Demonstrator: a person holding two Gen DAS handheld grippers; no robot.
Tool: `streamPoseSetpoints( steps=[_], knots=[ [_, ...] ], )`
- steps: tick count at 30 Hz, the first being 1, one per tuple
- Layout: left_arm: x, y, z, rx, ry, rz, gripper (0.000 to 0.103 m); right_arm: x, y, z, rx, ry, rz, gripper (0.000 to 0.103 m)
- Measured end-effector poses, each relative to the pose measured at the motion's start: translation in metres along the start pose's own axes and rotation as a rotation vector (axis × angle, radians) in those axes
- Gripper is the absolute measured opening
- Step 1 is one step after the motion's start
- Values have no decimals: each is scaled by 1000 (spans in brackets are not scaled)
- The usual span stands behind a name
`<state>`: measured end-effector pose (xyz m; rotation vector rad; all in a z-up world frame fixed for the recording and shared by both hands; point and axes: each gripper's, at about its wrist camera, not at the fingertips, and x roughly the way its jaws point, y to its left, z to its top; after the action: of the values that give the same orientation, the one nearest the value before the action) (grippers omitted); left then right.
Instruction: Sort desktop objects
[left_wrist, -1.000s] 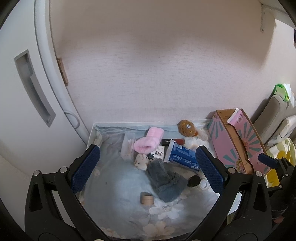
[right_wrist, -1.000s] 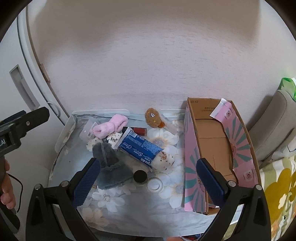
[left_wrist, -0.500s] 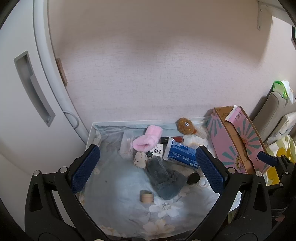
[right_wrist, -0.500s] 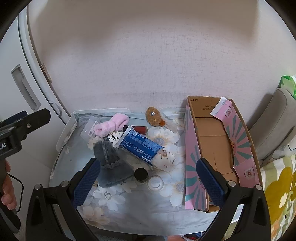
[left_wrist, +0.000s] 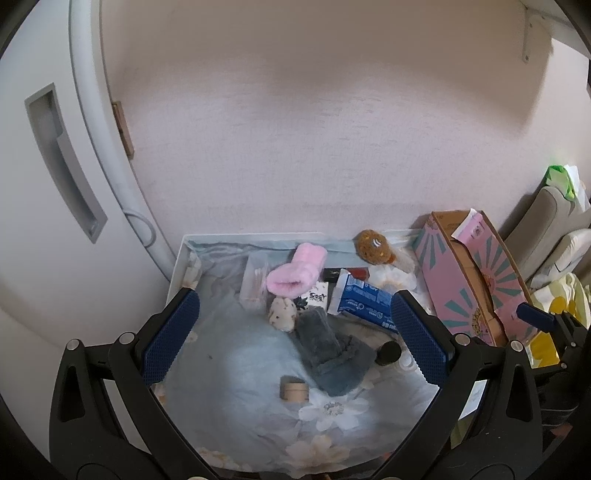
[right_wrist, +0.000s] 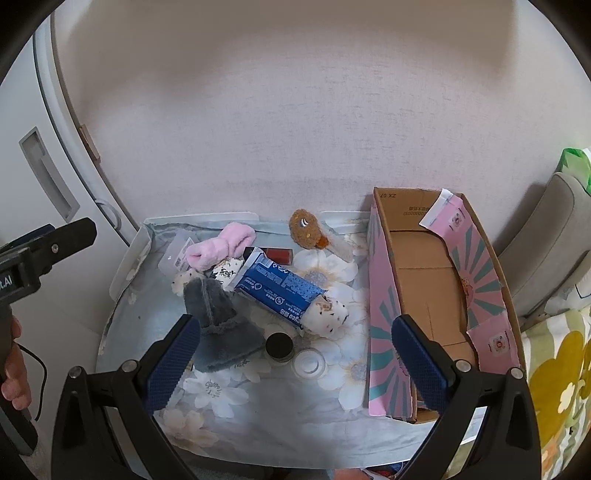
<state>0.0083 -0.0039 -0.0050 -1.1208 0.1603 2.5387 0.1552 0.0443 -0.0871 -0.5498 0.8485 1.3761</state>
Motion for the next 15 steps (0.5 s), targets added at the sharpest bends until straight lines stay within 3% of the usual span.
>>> streamPoseSetpoints(
  steps=[10,15],
  knots=[
    [-2,17,5,11,-8,-2,103,-2,-4,0,9,-5,-3,103],
    [-13,39,15,44,-29,-13,103,-11,-8,4,-49,-28,4,103]
  ],
)
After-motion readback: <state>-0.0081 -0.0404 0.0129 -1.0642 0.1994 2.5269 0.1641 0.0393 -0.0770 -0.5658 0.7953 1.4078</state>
